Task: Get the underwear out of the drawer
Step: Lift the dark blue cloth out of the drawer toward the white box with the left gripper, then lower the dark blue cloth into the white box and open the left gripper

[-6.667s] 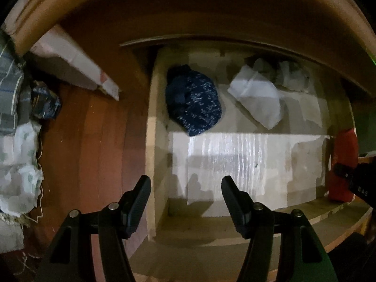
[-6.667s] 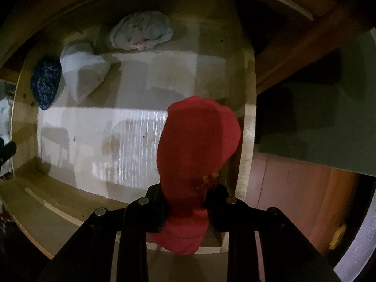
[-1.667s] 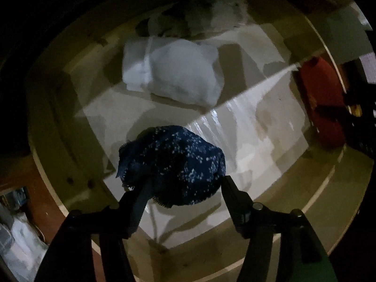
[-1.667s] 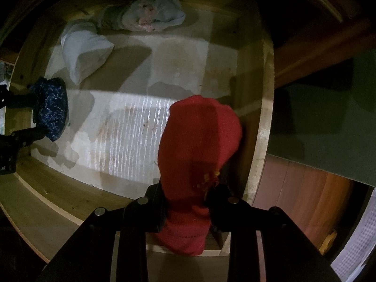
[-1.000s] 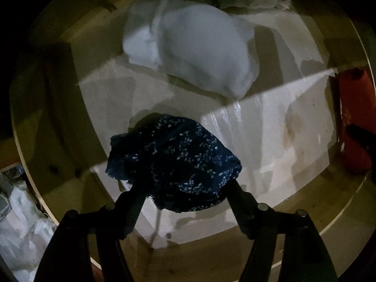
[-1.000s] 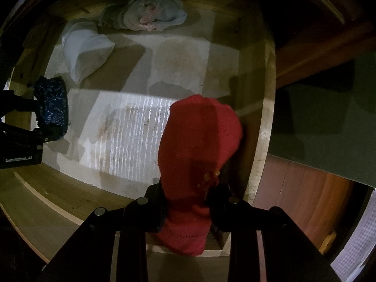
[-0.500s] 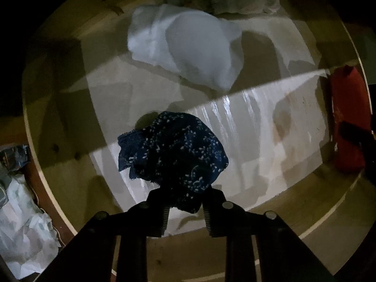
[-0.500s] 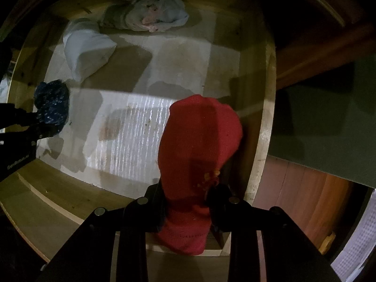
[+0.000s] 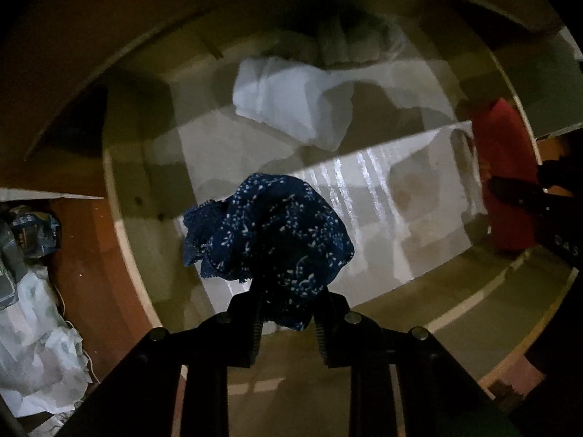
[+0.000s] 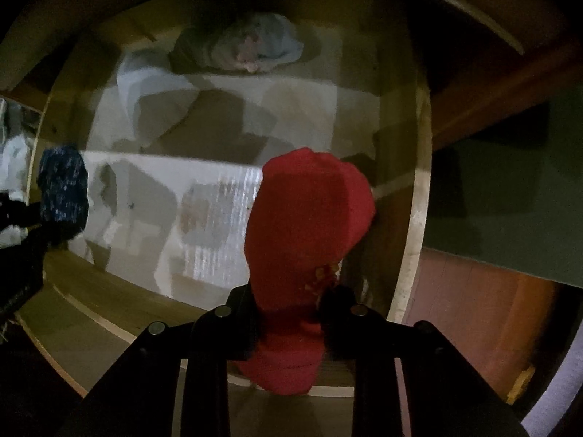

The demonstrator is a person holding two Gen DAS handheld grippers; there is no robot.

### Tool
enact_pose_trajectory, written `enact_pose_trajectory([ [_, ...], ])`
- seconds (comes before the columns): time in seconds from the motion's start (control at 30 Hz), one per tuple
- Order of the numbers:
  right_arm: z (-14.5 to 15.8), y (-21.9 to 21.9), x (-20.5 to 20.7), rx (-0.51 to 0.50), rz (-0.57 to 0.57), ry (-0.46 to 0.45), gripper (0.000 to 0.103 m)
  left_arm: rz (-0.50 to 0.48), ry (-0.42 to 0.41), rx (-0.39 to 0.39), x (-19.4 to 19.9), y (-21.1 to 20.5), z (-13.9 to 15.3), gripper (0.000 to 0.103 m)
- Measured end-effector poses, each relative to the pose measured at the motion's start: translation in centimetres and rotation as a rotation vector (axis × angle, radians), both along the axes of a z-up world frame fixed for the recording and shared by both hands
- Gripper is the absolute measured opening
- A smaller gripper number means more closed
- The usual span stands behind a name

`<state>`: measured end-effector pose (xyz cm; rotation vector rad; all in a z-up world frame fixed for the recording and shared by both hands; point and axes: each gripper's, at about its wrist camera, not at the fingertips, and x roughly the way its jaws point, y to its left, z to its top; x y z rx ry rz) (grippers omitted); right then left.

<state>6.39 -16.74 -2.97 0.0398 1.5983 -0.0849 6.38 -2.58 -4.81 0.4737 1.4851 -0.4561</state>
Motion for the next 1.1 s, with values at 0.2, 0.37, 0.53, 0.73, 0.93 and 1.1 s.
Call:
enact_pose_trajectory([
  [0.2, 0.8, 0.3, -0.3, 0.020, -0.007, -0.024, 0.024, 0.017, -0.095, -0.022, -1.6, 0.5, 2.7, 0.024],
  [0.37, 1.8, 0.6, -1.1, -0.014, 0.003, -0.054, 0.024, 0.048, -0.173, -0.050, -2.7, 1.6, 5.9, 0.024],
  [0.53, 2.6, 1.3, -1.8, -0.058, -0.001, -0.086, 0.024, 0.076, -0.276, -0.051, -3.0, 2.8, 8.2, 0.024],
  [0.73, 2.1, 1.0, -2.3, -0.079, -0.008, -0.098, 0.024, 0.114, -0.360, -0.111, -3.8, 4.3, 13.4, 0.024],
  [0.93, 1.8, 0.7, -2.0, -0.081, -0.035, -0.097, 0.024, 0.137, -0.455, -0.164, -4.3, 6.1, 19.5, 0.024],
  [1.1, 2.1, 0.4, -2.0, -0.086, -0.053, -0.115, 0.024, 0.137, -0.528, -0.178, -4.0, 6.9, 23.5, 0.024],
])
